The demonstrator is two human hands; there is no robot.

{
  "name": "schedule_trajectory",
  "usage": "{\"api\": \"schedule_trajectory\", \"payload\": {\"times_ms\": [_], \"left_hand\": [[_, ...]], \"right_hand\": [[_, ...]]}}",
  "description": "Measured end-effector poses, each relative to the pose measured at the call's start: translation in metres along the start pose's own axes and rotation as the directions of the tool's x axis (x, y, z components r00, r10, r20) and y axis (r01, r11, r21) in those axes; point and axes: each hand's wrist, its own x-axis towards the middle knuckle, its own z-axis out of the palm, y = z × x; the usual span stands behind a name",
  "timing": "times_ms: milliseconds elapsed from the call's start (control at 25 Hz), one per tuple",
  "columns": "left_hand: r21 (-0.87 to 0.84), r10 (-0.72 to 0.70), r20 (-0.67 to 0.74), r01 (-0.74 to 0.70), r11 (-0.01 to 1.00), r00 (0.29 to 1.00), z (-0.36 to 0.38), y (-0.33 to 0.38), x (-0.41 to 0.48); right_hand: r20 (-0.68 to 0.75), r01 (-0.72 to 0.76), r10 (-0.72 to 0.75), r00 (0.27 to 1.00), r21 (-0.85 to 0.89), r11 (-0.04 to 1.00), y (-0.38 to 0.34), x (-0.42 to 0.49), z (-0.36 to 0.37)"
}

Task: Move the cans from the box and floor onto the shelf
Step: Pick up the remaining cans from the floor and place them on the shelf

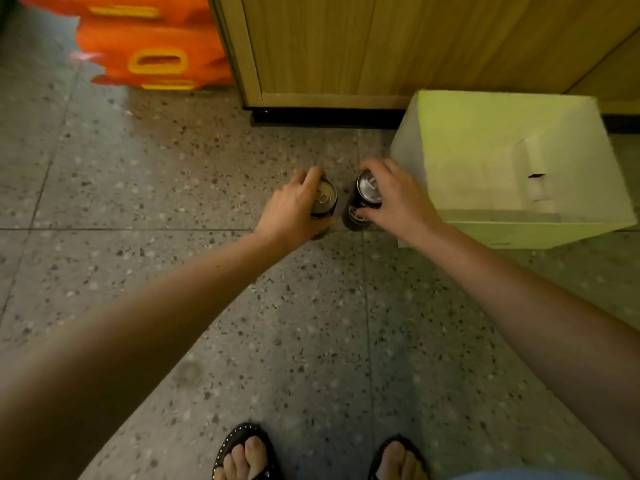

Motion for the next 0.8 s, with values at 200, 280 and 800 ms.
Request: {"api": "schedule_trajectory", "payload": {"times_ms": [200, 280, 800], "left_hand": [[-0.032, -0.038, 0.021, 0.039, 0.999, 0.999, -0.041, 0.020, -0.011], [-0.045, -0.057, 0.028, 0.058, 0.997, 0.998, -0.088, 0.044, -0.023], [-0.084, 0.051, -0.067, -0.056, 0.995, 0.996, -0.543, 0.299, -0.121]], "right_hand": [[0.004, -0.020, 0.020, 1.000, 0.006, 1.000, -0.015, -0.014, -0.045], [0.008, -0.055, 0.055, 0.998, 0.030, 0.998, -0.037, -0.024, -0.092], [-0.064, -0.072, 0.091, 0.994, 0.250, 0.966, -0.251, -0.101, -0.578]]}}
